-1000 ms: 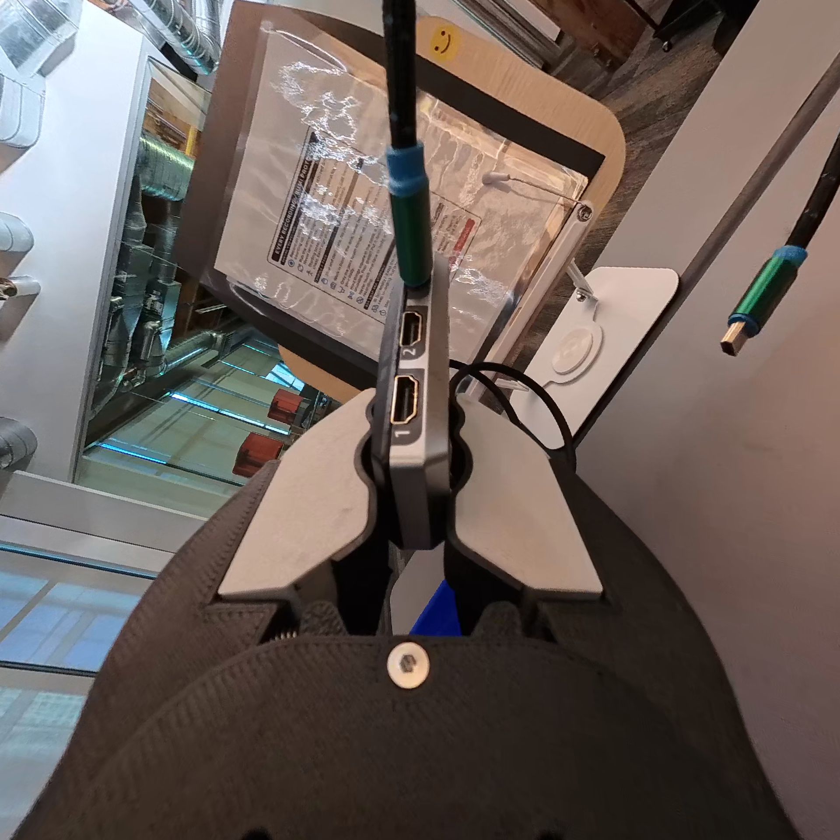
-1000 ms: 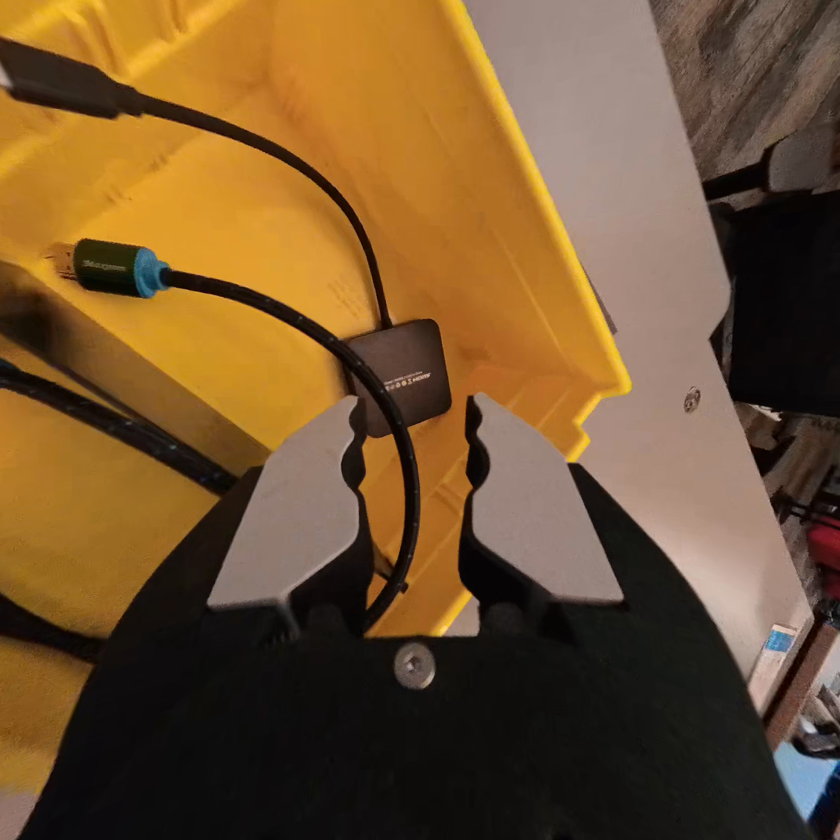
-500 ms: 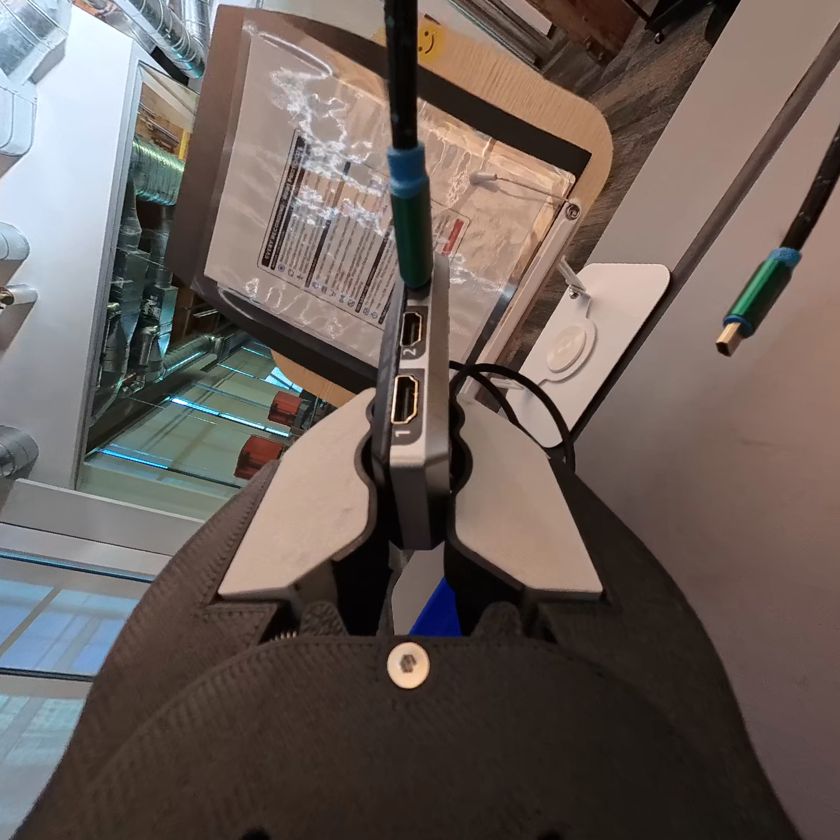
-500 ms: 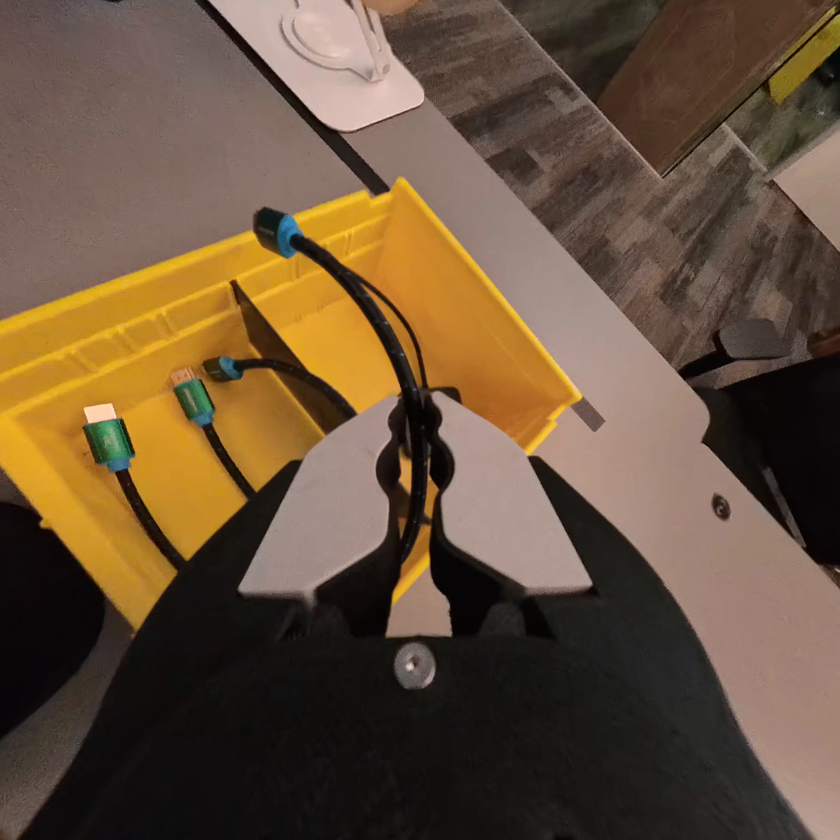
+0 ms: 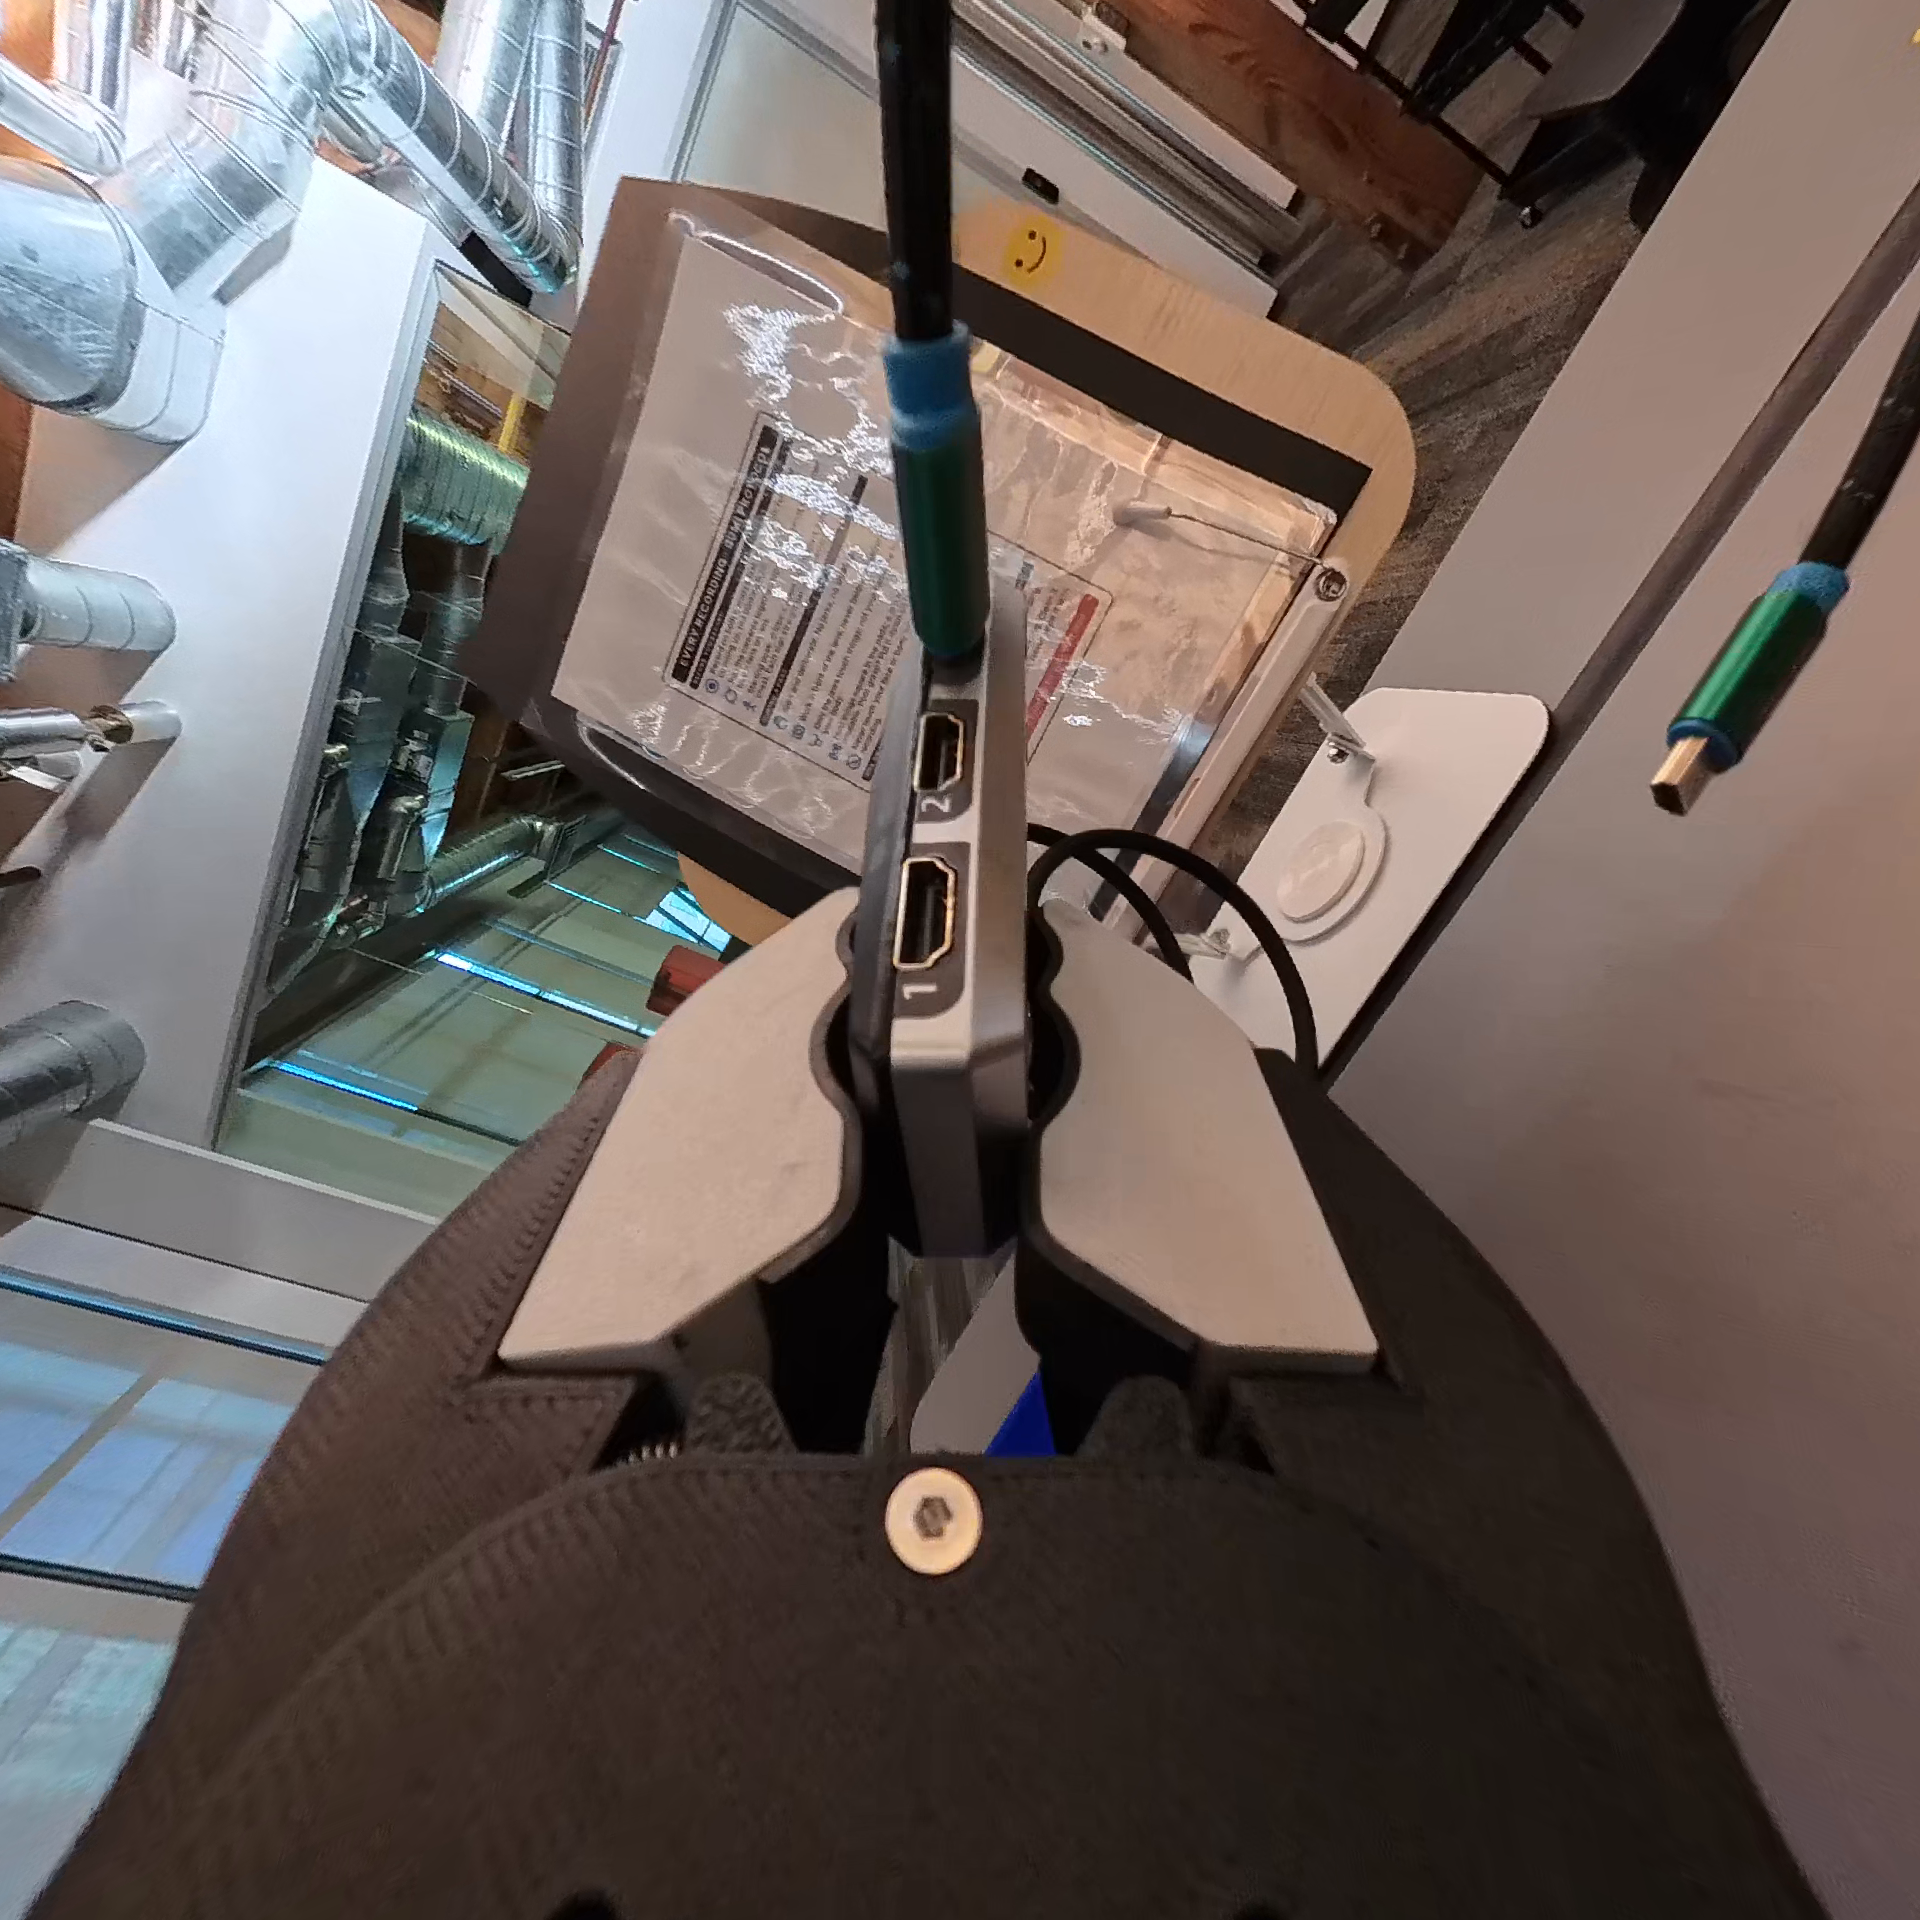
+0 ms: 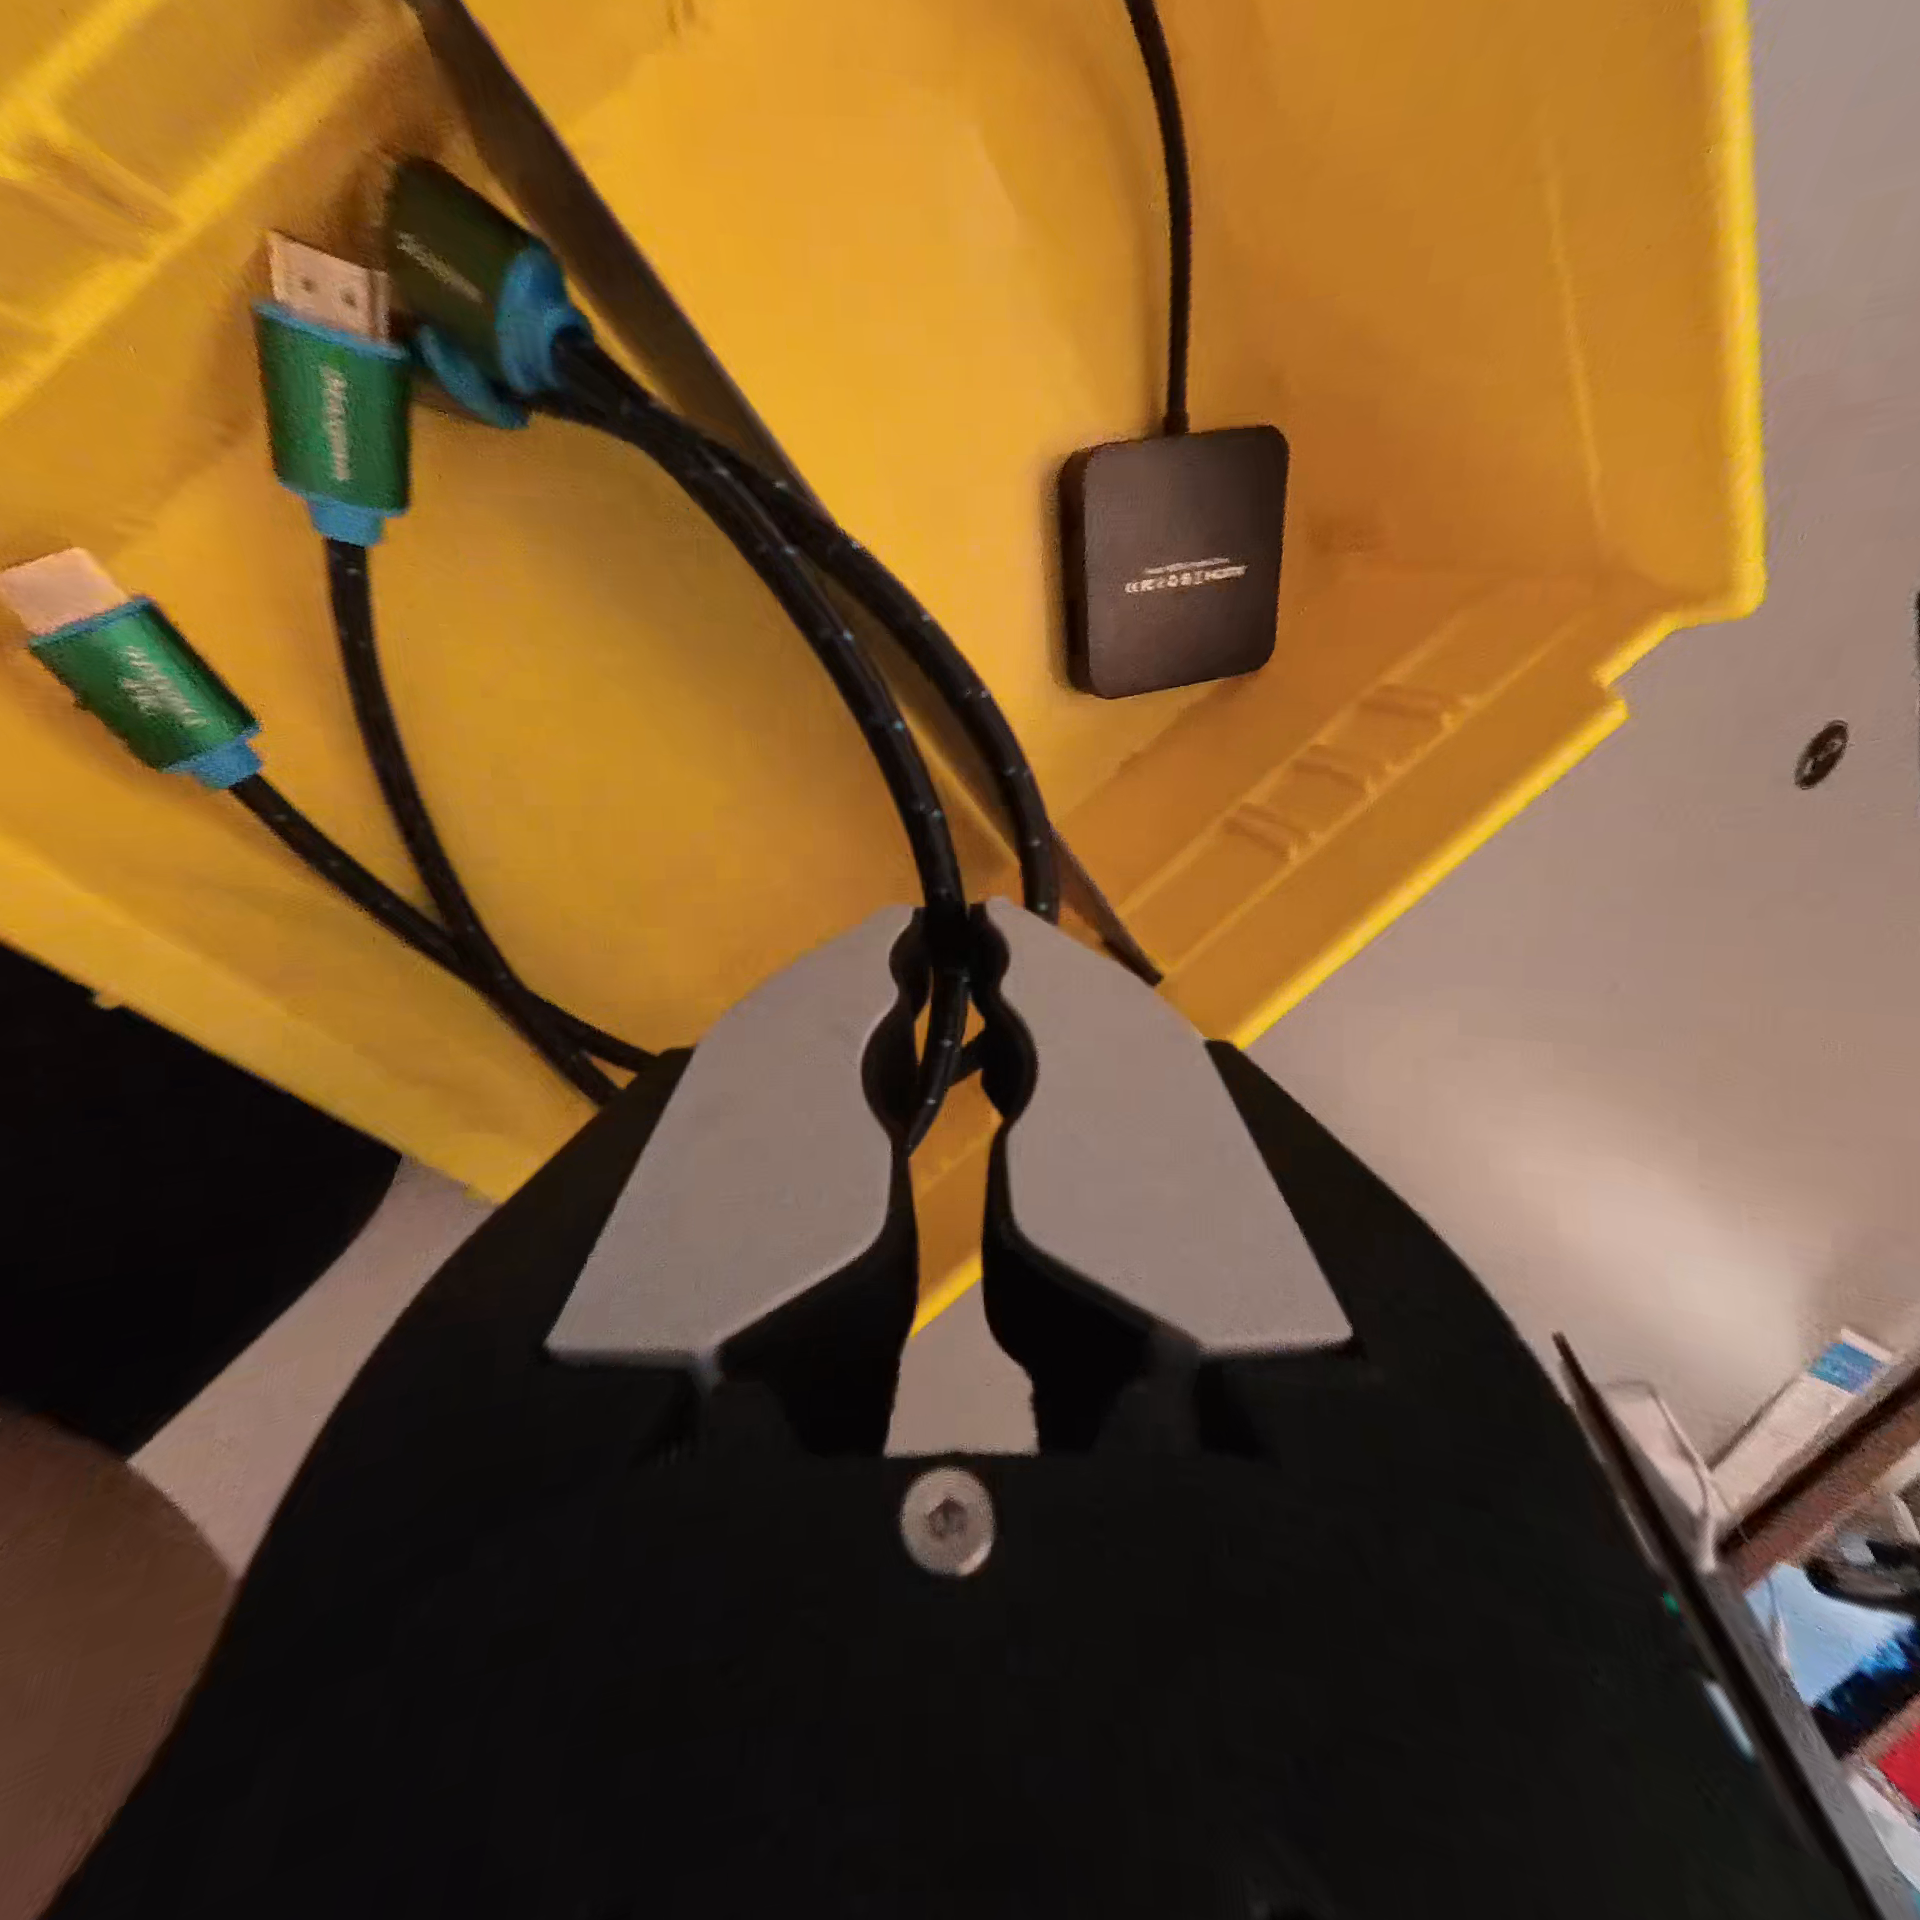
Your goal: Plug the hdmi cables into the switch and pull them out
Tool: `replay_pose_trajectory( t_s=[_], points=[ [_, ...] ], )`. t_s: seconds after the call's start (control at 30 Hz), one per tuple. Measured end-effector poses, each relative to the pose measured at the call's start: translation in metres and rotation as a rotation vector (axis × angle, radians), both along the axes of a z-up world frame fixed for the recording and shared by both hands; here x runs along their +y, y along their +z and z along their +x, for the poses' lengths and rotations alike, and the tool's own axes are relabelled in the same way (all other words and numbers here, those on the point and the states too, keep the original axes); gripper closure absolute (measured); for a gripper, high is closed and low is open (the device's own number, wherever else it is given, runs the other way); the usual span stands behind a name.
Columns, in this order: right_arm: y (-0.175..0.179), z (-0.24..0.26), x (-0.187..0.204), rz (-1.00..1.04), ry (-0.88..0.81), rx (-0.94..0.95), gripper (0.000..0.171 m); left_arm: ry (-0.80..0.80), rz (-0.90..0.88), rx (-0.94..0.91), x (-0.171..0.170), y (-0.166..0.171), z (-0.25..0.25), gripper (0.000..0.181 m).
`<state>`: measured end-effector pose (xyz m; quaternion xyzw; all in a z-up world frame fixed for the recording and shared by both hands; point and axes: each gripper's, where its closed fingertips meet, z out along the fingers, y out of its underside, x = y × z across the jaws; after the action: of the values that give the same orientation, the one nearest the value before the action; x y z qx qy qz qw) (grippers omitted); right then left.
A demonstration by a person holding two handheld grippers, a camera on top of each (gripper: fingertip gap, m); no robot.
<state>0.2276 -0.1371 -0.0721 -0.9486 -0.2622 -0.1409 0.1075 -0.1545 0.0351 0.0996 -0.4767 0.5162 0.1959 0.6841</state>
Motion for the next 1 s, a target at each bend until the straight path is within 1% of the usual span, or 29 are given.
replay_pose_trajectory(
  t_s=[0.03, 0.1, 0.17, 0.2, 0.23, 0.33, 0.4, 0.43, 0.47, 0.5, 0.57, 0.63, 0.67, 0.7, 0.73, 0.8, 0.9, 0.97, 1.0],
  points=[
    [-0.004, 0.003, 0.004, -0.004, -0.020, -0.015, 0.163, -0.006, 0.007, -0.003, -0.001, 0.001, 0.001, 0.156],
    [-0.008, 0.002, 0.007, -0.001, -0.048, 0.035, 0.161, -0.020, 0.028, -0.010, -0.004, 0.004, 0.003, 0.156],
    [-0.003, -0.001, 0.006, 0.023, -0.068, 0.096, 0.150, -0.040, 0.065, -0.019, -0.009, 0.008, 0.005, 0.156],
    [0.004, 0.002, 0.007, 0.067, -0.078, 0.092, 0.133, -0.051, 0.088, -0.026, -0.012, 0.011, 0.007, 0.156],
    [0.013, 0.005, 0.007, 0.110, -0.085, 0.084, 0.135, -0.060, 0.110, -0.034, -0.014, 0.014, 0.008, 0.156],
    [0.057, 0.000, 0.010, 0.315, -0.065, 0.083, 0.140, -0.082, 0.176, -0.058, -0.023, 0.022, 0.011, 0.156],
    [0.103, -0.006, 0.013, 0.498, -0.088, 0.044, 0.144, -0.081, 0.207, -0.072, -0.027, 0.026, 0.012, 0.156],
    [0.126, -0.020, 0.010, 0.579, -0.082, 0.070, 0.146, -0.074, 0.215, -0.079, -0.028, 0.028, 0.011, 0.156],
    [0.149, -0.048, 0.008, 0.655, -0.013, 0.140, 0.148, -0.065, 0.220, -0.083, -0.028, 0.029, 0.011, 0.156],
    [0.172, -0.088, 0.003, 0.736, 0.130, 0.235, 0.149, -0.053, 0.224, -0.088, -0.027, 0.030, 0.010, 0.156],
    [0.216, -0.177, -0.021, 0.910, 0.507, 0.416, 0.153, -0.029, 0.233, -0.097, -0.026, 0.033, 0.007, 0.156],
    [0.249, -0.244, -0.042, 1.137, 0.791, 0.506, 0.153, -0.012, 0.249, -0.096, -0.026, 0.034, 0.005, 0.156],
    [0.253, -0.270, -0.046, 1.165, 0.849, 0.553, 0.152, -0.006, 0.260, -0.092, -0.027, 0.035, 0.005, 0.156],
    [0.246, -0.292, -0.043, 1.117, 0.858, 0.604, 0.146, -0.002, 0.268, -0.085, -0.028, 0.034, 0.006, 0.156],
    [0.235, -0.311, -0.035, 1.050, 0.852, 0.635, 0.138, 0.001, 0.273, -0.080, -0.029, 0.034, 0.008, 0.156],
    [0.214, -0.332, -0.011, 0.990, 0.794, 0.646, 0.137, 0.006, 0.281, -0.076, -0.033, 0.032, 0.012, 0.156],
    [0.194, -0.327, 0.042, 1.058, 0.592, 0.589, 0.138, -0.020, 0.293, -0.061, -0.042, 0.029, 0.024, 0.156],
    [0.189, -0.316, 0.066, 1.142, 0.490, 0.592, 0.129, -0.045, 0.297, -0.054, -0.050, 0.027, 0.032, 0.156],
    [0.191, -0.310, 0.073, 1.189, 0.449, 0.625, 0.126, -0.061, 0.302, -0.054, -0.054, 0.026, 0.036, 0.156]
  ],
)
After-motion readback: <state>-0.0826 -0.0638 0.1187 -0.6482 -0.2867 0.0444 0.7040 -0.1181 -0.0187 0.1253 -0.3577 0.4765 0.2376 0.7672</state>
